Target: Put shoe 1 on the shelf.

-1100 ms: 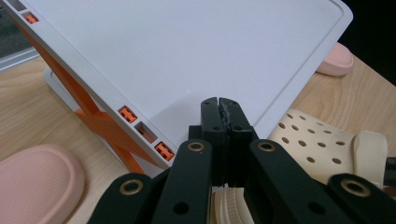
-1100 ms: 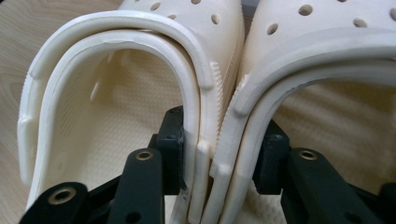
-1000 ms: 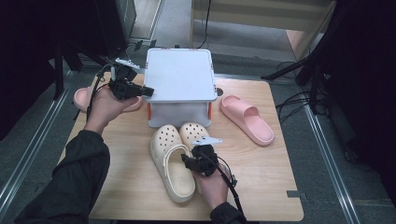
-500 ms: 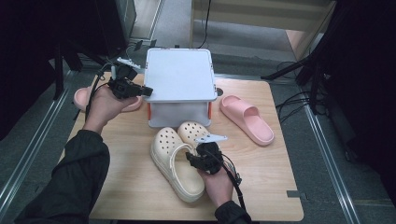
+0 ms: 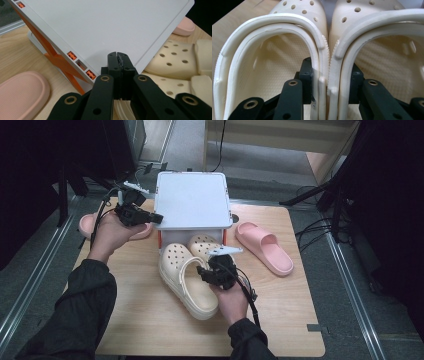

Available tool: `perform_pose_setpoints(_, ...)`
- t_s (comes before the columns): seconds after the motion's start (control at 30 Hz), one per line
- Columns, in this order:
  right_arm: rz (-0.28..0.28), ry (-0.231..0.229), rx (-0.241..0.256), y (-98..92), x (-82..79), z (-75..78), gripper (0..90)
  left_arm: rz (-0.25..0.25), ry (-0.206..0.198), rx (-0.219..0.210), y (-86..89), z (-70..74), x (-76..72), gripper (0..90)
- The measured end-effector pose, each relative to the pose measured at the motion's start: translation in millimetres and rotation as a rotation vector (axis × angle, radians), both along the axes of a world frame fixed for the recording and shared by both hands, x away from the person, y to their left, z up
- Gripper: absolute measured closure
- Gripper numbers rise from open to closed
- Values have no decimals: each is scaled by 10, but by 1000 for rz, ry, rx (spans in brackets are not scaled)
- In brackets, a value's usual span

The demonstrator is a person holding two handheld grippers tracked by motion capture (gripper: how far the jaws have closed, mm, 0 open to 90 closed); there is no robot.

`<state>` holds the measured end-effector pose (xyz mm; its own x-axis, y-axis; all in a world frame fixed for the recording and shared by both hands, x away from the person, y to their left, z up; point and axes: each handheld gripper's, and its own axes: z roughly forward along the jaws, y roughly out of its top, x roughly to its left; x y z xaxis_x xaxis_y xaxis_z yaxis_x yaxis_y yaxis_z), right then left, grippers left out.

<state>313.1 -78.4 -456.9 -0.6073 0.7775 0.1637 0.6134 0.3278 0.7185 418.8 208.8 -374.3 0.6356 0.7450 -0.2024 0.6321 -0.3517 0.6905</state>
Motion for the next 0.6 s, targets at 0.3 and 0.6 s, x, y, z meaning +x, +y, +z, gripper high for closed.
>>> perform_pose_setpoints(0.3, -26, -12, -14, 208, 461, -3, 669, -7, 12, -8, 18, 0, 4, 899)
perform_pose_setpoints(0.6, -104, -32, -9, 265, 675, -131, 667, -8, 8, 2, 10, 4, -2, 898)
